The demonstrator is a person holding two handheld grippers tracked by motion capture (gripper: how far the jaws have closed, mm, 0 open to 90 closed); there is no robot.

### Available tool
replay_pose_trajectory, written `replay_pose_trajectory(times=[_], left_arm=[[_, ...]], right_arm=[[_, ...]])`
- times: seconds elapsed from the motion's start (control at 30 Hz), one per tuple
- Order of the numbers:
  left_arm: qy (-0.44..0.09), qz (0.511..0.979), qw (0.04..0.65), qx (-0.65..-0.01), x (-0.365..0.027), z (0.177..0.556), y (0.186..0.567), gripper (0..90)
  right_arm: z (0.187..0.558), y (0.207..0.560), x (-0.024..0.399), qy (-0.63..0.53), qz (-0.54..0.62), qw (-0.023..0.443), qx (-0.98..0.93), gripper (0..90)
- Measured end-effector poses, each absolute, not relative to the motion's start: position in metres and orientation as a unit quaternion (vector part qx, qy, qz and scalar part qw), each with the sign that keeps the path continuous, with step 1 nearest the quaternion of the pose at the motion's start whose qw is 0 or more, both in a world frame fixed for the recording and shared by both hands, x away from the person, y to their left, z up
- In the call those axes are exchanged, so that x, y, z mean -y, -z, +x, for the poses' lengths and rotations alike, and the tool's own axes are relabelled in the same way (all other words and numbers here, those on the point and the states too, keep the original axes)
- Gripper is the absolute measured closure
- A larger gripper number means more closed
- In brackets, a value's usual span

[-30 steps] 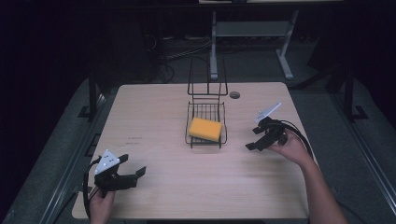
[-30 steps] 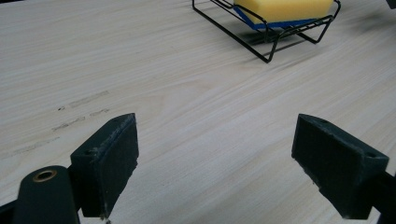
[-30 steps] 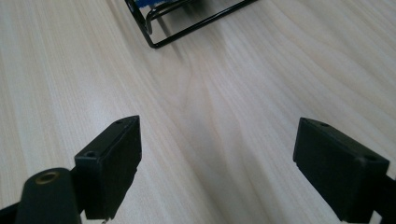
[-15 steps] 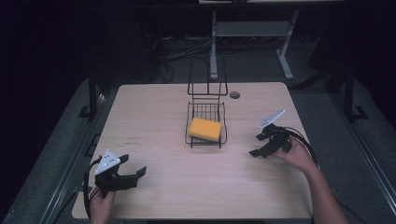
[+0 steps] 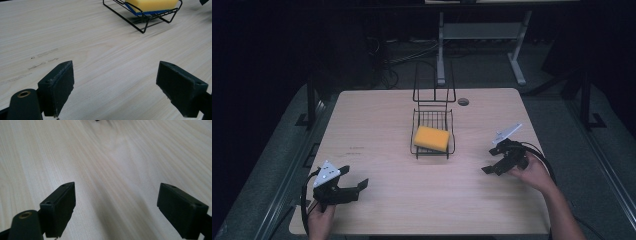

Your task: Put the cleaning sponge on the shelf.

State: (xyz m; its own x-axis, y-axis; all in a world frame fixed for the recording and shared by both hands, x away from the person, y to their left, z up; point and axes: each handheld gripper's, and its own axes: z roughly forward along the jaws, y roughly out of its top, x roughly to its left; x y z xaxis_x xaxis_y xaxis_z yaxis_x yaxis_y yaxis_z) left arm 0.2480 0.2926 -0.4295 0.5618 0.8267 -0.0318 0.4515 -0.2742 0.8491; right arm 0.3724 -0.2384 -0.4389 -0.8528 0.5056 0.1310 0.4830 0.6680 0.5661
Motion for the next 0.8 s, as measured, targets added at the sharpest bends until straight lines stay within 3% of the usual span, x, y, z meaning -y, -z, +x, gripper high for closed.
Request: replay_pose_trajectory(times=[0.8], left_arm=[[-0.216, 0.769, 0.436, -0.416, -0.293, 0.248, 0.429, 14.1]], right_arm=[[0.343, 0.447, 0.245, -0.298, 0.268, 0.019, -0.916, 14.4]])
